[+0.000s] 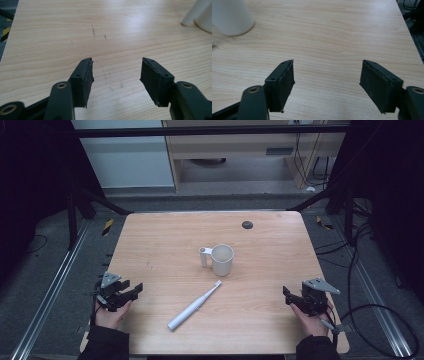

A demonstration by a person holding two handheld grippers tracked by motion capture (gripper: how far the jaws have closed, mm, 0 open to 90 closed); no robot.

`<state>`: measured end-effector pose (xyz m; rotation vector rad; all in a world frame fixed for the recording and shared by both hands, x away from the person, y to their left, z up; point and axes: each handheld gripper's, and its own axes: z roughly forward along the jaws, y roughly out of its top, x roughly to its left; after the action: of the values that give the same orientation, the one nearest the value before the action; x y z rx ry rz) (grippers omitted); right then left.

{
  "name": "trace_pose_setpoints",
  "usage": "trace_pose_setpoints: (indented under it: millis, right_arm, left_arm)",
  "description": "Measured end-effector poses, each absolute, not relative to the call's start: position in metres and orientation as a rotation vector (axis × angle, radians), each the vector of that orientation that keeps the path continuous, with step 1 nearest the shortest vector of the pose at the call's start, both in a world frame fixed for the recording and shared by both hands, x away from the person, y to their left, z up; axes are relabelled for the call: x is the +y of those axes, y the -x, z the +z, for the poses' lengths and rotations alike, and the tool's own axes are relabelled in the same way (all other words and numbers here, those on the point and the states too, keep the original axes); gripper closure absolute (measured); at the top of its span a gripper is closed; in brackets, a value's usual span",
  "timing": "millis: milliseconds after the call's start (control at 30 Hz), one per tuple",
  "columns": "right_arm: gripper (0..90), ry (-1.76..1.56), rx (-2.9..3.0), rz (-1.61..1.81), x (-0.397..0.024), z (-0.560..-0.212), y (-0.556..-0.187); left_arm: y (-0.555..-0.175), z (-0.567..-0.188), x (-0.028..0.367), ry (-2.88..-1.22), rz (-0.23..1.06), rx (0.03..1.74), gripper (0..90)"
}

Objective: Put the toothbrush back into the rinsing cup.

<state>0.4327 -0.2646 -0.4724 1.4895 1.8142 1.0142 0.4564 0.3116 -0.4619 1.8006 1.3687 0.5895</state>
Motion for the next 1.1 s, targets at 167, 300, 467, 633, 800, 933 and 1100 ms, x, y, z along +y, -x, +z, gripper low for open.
trace_pose_setpoints:
  millis: [167,300,467,633,800,933,1100]
  right_arm:
    - [31.7,-1.45,1.832,1.025,-0.262,-0.468,-0.427]
    - [32.9,-1.439,1.824,1.026,-0.259,-0.466,-0.425]
    - [34.9,-1.423,1.834,1.036,-0.258,-0.465,-0.423]
    - [37.5,-1.409,1.853,1.041,-0.256,-0.465,-0.424]
    - [41.0,-1.379,1.86,1.053,-0.256,-0.463,-0.423]
    - [43.5,-1.372,1.897,1.059,-0.255,-0.463,-0.423]
    - [44.1,-1.36,1.895,1.063,-0.253,-0.462,-0.421]
  left_arm:
    - [-0.453,-0.457,0.31,-1.799,0.565,1.36,47.3]
    - [-0.45,-0.454,0.305,-1.825,0.552,1.337,52.0]
    - [-0.447,-0.452,0.296,-1.86,0.523,1.296,56.9]
    - [-0.443,-0.45,0.285,-1.896,0.497,1.258,62.9]
    - [-0.439,-0.448,0.274,-1.936,0.477,1.222,67.0]
    - [-0.436,-0.451,0.262,-1.992,0.454,1.185,68.6]
    - [-0.434,-0.455,0.253,-2.046,0.425,1.159,73.2]
